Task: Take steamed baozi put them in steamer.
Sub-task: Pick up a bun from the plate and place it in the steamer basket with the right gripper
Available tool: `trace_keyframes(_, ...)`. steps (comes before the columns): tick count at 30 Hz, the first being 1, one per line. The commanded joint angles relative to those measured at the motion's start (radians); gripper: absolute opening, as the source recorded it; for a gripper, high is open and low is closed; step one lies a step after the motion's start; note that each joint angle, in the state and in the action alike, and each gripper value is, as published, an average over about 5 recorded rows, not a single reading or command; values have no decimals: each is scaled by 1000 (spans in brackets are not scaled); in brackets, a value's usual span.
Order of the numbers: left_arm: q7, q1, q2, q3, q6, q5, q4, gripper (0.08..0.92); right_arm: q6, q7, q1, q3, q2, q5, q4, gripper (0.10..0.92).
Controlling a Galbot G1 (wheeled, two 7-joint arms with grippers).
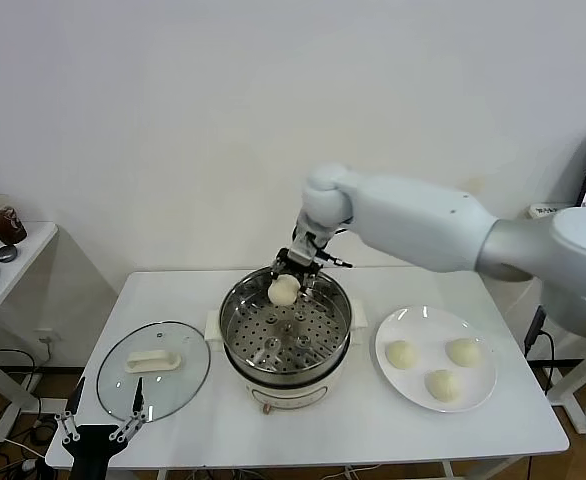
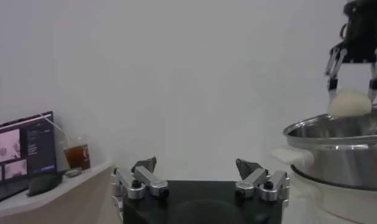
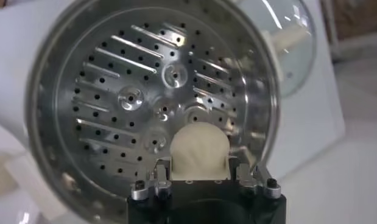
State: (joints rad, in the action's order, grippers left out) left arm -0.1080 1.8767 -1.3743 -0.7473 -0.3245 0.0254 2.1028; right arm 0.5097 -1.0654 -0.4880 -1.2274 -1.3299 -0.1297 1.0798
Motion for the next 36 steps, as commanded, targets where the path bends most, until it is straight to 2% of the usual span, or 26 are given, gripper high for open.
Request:
trace_keyframes(1,0,0,-1,-5,0,0,2,823,171,26,65,-4,-79,-205,-120,552)
trace_keyframes(15,-2,2,-3,-12,-4,-1,1,823,236,91,114,69,-103,-323,-219,571)
trace_keyframes(20,-4,4,-4,-13,-6,-2,2,823,232,98,88,73,-87,-249,-190,678)
trace_keyframes(23,-4,4,-4,-14,-6,-2,4,823,179,73,36,53,-42,-114,-112,760)
trace_keyframes(27,-4,3,-3,-15,-5,-2,8,823,-49,17,-89,-6,76,142,103,815)
trace_keyframes(31,-10,2,4,-12,10,0,16,823,-475,-13,-211,-67,273,347,353,822)
trace_keyframes(34,-27,4,13,-5,65,5,38,823,-786,-18,-268,-90,416,368,496,823)
trace_keyframes(36,-37,3,19,-3,116,11,56,823,-907,-24,-289,-104,491,341,556,823)
